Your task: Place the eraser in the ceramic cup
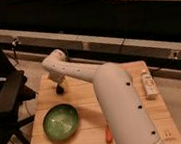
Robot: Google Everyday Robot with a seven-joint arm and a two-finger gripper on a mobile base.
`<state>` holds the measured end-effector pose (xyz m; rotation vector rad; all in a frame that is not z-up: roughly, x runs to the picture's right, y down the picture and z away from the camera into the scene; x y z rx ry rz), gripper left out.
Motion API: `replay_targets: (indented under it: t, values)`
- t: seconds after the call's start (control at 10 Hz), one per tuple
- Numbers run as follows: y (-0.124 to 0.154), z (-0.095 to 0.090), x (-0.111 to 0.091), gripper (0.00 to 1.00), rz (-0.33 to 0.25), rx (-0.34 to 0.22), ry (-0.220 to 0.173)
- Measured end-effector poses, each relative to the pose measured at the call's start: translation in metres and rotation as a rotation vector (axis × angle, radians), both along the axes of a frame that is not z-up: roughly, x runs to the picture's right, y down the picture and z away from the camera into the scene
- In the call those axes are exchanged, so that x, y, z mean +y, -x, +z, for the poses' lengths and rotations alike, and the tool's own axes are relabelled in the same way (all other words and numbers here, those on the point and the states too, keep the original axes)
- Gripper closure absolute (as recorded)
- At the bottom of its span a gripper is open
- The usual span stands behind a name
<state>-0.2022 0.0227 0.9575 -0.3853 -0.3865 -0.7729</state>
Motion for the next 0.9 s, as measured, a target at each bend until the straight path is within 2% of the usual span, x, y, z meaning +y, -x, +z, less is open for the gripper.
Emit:
replay_targets:
  t: [0.3, 0.7, 0.8, 0.9]
  values:
    - [-0.003, 0.005, 0.002, 0.2, -0.011, 0.023, 0.037]
    - [0.003, 0.017, 0.011, 0.2, -0.055, 0.042, 0.126]
    - [0.003, 0.021, 0.014, 0.21, -0.069, 0.048, 0.148]
    - [0.004, 0.022, 0.016, 0.29, -0.077, 0.052, 0.161]
